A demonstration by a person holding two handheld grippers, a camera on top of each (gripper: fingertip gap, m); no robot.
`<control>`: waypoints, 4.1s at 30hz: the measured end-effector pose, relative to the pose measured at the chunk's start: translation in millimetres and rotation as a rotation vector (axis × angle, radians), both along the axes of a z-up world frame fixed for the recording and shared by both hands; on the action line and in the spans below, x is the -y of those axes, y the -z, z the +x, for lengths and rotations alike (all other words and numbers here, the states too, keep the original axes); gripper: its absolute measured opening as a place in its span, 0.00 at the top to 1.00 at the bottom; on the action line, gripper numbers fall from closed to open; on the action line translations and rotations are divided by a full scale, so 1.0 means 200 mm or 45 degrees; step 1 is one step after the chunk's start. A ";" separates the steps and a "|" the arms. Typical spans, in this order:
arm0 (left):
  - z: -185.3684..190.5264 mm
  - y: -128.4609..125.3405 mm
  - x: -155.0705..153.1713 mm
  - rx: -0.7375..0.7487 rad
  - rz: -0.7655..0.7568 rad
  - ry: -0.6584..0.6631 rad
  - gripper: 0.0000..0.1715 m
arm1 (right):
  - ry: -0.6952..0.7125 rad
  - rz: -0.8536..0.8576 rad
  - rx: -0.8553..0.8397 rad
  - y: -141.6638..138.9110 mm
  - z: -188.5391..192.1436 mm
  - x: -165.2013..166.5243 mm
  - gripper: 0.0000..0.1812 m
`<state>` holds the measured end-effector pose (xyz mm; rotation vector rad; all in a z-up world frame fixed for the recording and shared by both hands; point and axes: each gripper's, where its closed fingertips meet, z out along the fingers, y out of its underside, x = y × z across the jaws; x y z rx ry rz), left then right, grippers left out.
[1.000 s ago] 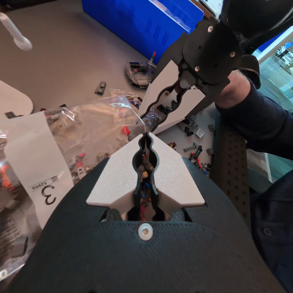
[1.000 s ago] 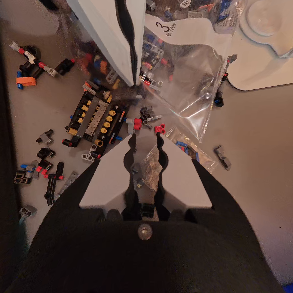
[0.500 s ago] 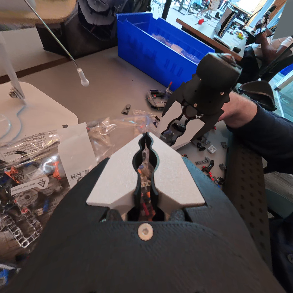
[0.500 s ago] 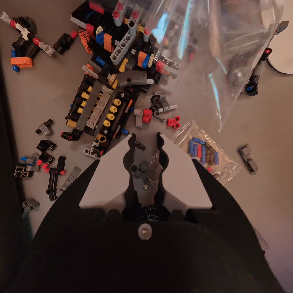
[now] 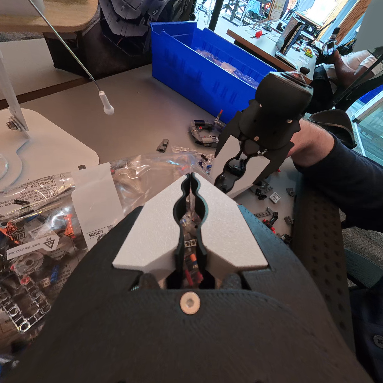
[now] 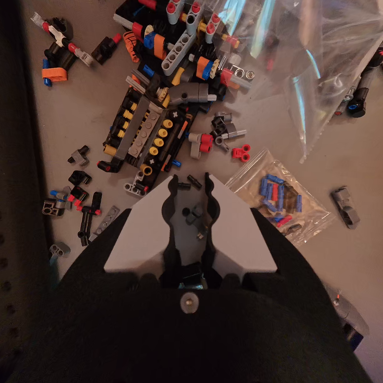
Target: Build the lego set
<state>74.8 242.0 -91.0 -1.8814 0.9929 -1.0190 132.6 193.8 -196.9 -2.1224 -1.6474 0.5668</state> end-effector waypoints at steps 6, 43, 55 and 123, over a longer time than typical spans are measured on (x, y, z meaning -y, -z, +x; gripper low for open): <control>0.00 0.00 0.00 0.005 0.004 -0.006 1.00 | -0.019 0.012 0.027 0.00 0.03 0.01 0.94; 0.01 0.00 0.00 0.005 0.001 0.004 1.00 | -0.032 -0.017 0.042 -0.01 0.09 0.04 0.91; 0.01 0.00 0.01 0.006 0.000 0.009 1.00 | 0.078 0.043 0.001 -0.06 0.10 -0.05 1.00; 0.00 -0.04 0.00 0.024 0.032 -0.010 1.00 | 0.088 0.281 0.077 -0.01 -0.09 -0.24 0.94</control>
